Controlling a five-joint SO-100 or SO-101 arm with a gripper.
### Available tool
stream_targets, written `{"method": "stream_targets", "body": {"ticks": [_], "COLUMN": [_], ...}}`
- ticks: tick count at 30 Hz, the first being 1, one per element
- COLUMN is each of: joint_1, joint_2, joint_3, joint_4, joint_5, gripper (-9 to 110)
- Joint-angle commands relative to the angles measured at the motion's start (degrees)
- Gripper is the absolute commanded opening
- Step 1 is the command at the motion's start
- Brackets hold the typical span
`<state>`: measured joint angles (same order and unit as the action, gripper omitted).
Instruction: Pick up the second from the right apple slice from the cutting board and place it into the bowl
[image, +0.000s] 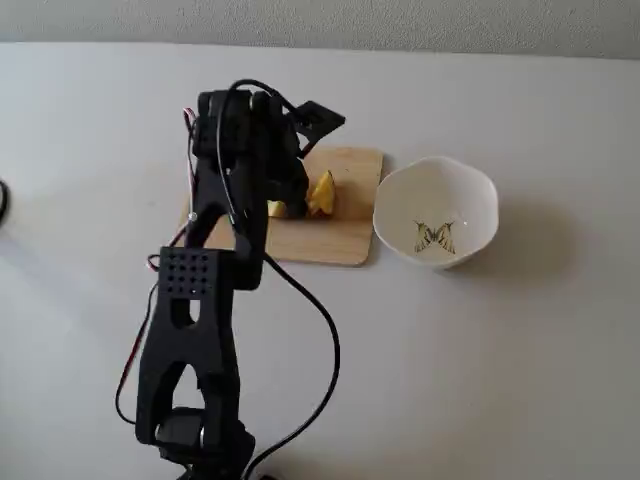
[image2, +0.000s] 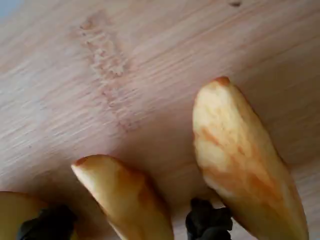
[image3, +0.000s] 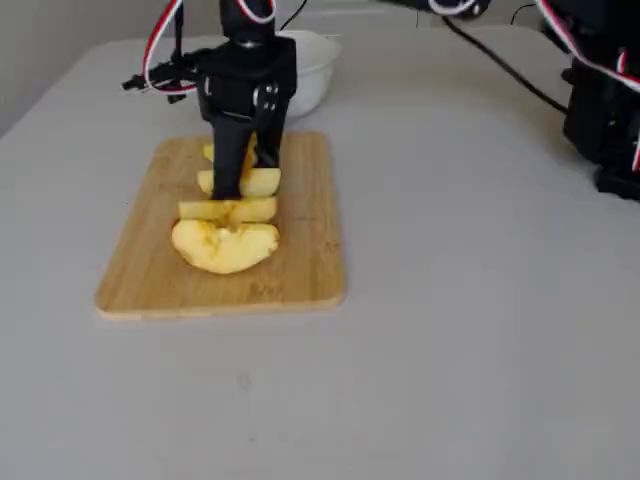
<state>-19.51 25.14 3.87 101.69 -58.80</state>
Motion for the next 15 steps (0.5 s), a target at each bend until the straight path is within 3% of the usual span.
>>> {"method": "stream_targets", "body": {"ticks": [1,15], "joint_1": [0.6,0.6], "joint_2": [-1.1,-2.1], "joint_3": [-8.9,-8.9], "joint_4": [2.5,2.7], "joint_5": [0.5,1.1], "gripper": [31,7]}}
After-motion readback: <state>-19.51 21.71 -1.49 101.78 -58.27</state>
